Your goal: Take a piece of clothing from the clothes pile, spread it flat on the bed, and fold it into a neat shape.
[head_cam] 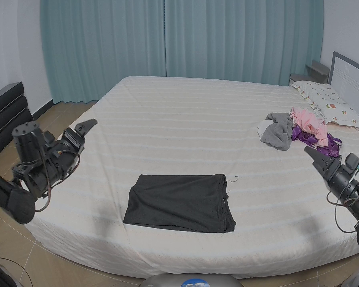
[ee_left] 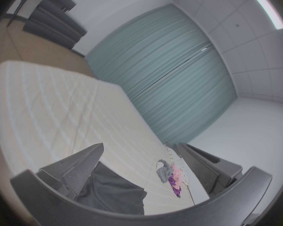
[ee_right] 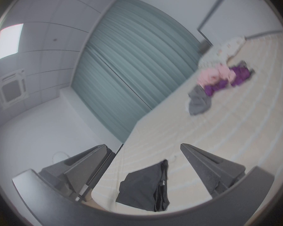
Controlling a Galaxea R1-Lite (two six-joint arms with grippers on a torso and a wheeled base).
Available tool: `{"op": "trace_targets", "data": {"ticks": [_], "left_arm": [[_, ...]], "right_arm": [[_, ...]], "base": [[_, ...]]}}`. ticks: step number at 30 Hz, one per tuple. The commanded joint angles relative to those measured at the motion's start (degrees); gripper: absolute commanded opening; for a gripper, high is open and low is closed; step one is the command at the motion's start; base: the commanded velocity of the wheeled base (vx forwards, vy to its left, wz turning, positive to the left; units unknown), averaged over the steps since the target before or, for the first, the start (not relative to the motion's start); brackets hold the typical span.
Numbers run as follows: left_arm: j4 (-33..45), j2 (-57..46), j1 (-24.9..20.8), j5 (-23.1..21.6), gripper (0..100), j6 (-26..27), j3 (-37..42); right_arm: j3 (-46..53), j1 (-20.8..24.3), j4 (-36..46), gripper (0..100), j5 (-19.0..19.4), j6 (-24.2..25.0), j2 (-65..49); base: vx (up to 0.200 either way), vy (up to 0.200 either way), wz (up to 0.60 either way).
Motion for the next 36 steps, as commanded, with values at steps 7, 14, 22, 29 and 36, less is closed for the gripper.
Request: {"op": "trace_targets", "data": {"ticks": [7,14,22,29,36], "left_arm": [[0.53,-30.5,-0.99,0.82,100,21.64,10.38],[10.2,-46.41,-3.1,4.25,100,26.82,14.07],[35.95,-71.02,-2.22,5.22,100,33.06,13.28],[50.81,-86.75,3.23,7.32,100,44.22,11.08],[52.39,-93.34,8.85,6.62,100,48.79,10.82]], "right_arm": [[3.14,3.91,8.32,100,0.1,-21.91,-32.05],[4.1,6.98,30.38,100,0.1,-30.96,-53.76],[-4.07,7.16,70.54,100,0.45,-34.47,-78.8],[-9.26,3.55,90.76,100,0.28,-47.13,-89.35],[-10.49,-1.63,91.02,100,-0.95,-49.77,-91.28]], "base": [[0.0,0.0,0.0],[0.0,0.0,0.0],[0.0,0.0,0.0],[0.0,0.0,0.0],[0.0,0.0,0.0]]}}
